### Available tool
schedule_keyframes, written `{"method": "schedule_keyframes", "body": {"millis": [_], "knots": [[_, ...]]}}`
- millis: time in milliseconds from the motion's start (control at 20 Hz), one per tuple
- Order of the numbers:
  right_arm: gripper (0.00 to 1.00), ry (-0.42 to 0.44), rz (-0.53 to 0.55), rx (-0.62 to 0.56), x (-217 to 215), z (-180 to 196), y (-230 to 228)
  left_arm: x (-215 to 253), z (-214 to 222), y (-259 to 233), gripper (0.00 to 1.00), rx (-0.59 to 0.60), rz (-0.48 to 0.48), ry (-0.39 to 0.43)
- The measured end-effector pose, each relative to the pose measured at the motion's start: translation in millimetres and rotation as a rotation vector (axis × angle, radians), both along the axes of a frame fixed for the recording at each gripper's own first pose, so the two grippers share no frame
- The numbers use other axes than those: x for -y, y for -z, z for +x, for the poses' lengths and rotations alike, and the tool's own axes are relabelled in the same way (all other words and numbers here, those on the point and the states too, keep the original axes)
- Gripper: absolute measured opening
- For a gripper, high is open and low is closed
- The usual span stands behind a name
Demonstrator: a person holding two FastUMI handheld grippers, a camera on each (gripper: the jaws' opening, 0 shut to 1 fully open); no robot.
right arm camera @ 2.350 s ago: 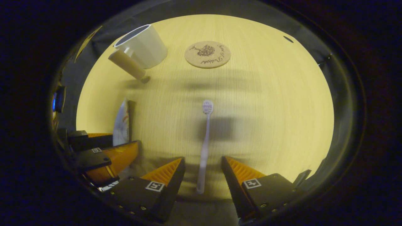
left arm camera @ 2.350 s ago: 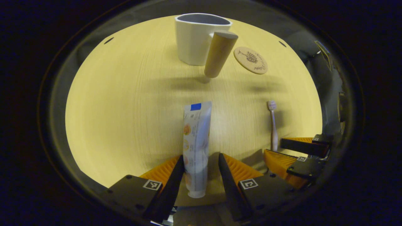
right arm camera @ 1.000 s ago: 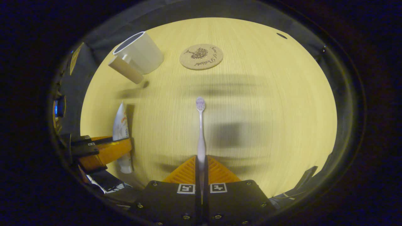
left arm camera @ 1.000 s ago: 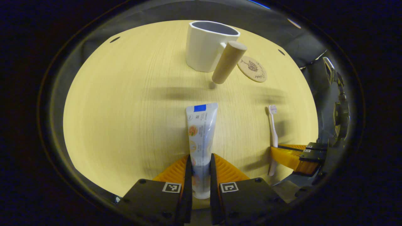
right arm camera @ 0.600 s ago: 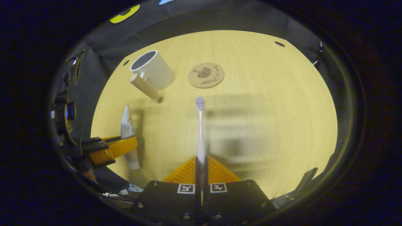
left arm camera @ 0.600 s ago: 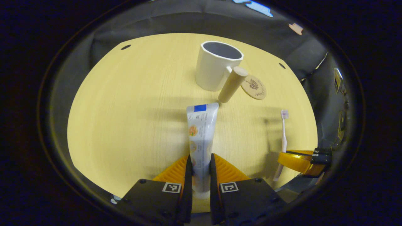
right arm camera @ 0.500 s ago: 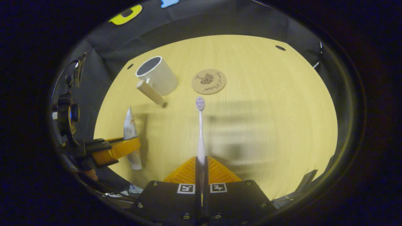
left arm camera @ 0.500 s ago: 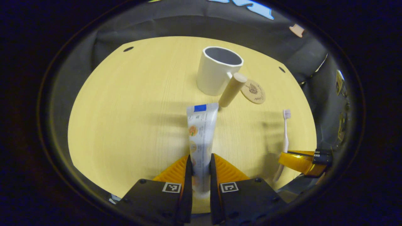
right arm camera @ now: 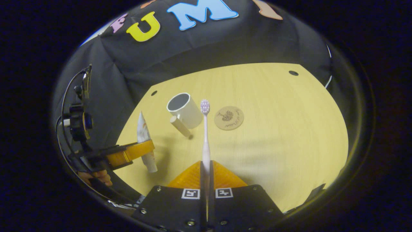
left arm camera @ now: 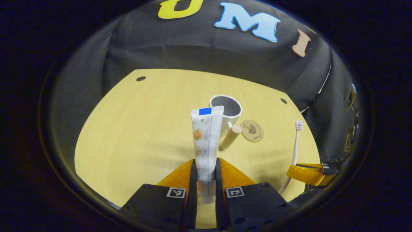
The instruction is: Put the toothbrush and toothpaste on the desktop into the cup, then pick up the cup and place it on the coaster on the desktop.
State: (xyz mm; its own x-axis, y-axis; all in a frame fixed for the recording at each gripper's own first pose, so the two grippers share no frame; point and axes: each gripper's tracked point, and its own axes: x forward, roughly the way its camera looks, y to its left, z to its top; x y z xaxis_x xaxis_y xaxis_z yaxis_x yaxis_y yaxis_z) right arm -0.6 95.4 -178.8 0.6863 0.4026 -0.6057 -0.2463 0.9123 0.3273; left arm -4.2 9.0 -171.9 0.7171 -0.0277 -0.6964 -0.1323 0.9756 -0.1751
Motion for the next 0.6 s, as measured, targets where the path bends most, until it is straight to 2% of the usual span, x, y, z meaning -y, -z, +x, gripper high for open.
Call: {"method": "schedule_keyframes", "body": {"millis": [300,600], "knots": [[0.04,0.012,0.041,0.084,1,5,-25,-8,39,-55,0.3,0.23,0.013,-0.012],[0.03,0.026,0.054,0.106,3,12,-34,-8,84,-96,0.3,0.41,0.0,-0.005]]}}
